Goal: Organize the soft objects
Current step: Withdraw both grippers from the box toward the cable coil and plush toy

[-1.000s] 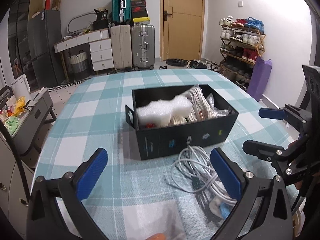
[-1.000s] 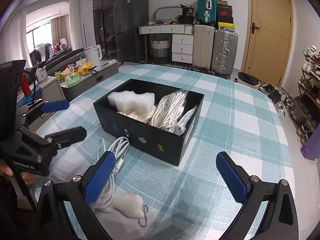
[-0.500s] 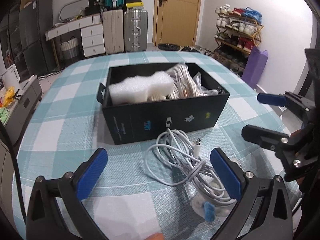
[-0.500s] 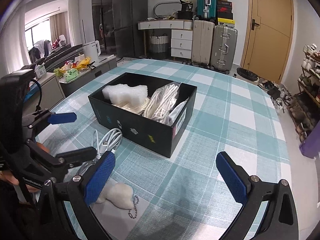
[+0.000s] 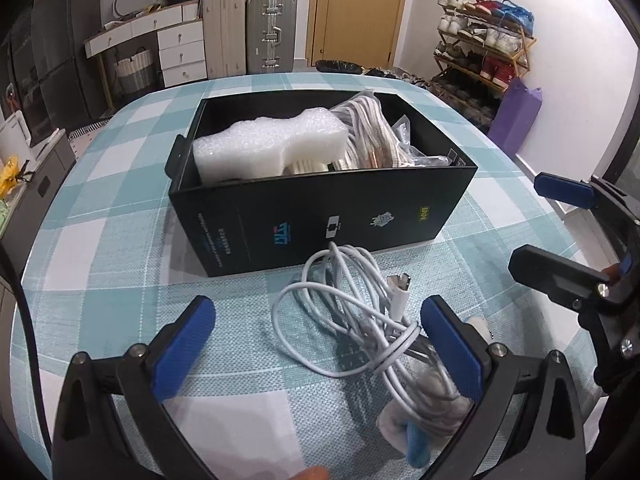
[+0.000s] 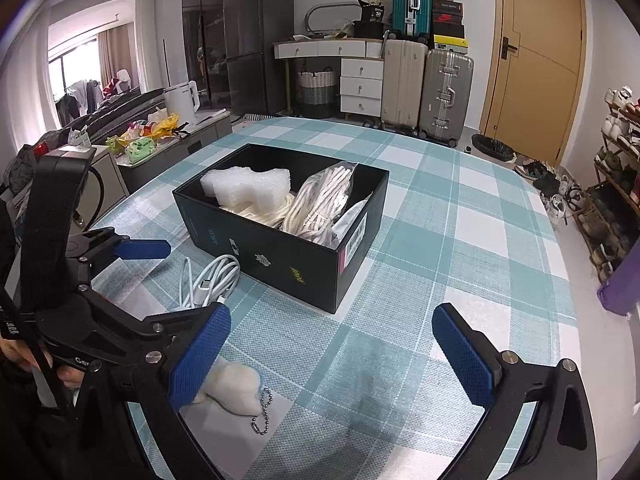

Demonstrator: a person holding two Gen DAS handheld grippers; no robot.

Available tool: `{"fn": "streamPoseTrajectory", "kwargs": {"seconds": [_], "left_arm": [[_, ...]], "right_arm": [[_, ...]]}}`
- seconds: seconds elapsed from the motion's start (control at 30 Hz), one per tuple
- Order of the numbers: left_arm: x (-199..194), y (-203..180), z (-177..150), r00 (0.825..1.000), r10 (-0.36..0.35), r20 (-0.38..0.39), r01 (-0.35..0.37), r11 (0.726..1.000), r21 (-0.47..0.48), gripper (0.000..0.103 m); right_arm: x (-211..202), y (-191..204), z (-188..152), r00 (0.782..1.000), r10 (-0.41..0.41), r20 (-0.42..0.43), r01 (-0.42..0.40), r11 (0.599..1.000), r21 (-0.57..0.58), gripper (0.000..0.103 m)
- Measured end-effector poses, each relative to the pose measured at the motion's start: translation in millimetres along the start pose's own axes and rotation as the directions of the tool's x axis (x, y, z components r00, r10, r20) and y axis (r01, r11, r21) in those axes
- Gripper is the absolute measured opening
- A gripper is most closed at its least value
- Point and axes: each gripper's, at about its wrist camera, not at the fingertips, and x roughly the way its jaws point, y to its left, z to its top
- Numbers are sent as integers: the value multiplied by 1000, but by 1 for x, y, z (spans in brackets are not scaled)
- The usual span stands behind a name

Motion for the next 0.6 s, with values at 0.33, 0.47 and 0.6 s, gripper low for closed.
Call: {"fn": "streamPoseTrajectory", "kwargs": {"seconds": [0.33, 0.47, 0.6], "left_arm": [[-12, 23, -4, 1000, -1, -1, 1, 1000, -19, 103], [-13, 32, -6, 1000, -14, -4, 14, 999, -43, 103], [-13, 37, -7, 1000, -21, -3, 21, 998, -58, 103]], "right_arm": [[7, 7, -3, 1000, 20, -20, -20, 1000, -8, 102], [11, 13, -5, 998, 57, -34, -58, 998, -26, 102], [16, 21, -8, 995, 85, -60, -89, 995, -55, 102]]}}
